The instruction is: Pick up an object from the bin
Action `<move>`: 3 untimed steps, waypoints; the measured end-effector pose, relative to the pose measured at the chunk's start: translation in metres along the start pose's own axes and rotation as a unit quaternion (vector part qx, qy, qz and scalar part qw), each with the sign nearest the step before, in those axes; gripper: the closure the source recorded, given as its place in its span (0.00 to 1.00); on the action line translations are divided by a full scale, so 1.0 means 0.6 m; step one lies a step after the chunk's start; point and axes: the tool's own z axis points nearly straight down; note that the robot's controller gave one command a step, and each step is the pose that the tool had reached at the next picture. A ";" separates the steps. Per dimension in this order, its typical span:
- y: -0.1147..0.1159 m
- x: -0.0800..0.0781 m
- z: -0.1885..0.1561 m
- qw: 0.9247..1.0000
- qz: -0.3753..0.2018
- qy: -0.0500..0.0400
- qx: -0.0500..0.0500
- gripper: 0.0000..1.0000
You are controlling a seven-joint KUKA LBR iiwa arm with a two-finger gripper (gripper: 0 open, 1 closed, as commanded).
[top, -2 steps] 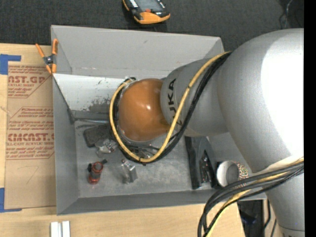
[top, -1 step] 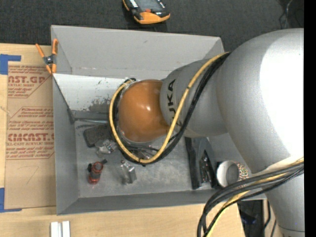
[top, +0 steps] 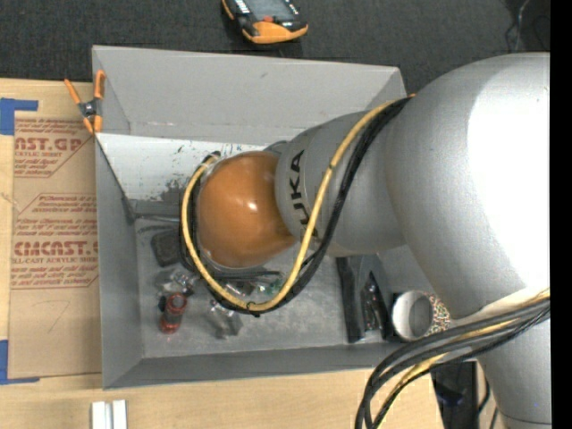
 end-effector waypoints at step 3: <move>0.015 0.014 0.000 1.000 -0.026 0.000 -0.001 0.00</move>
Offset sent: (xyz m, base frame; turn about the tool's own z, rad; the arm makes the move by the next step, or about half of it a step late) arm -0.0056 -0.0099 0.0005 0.0069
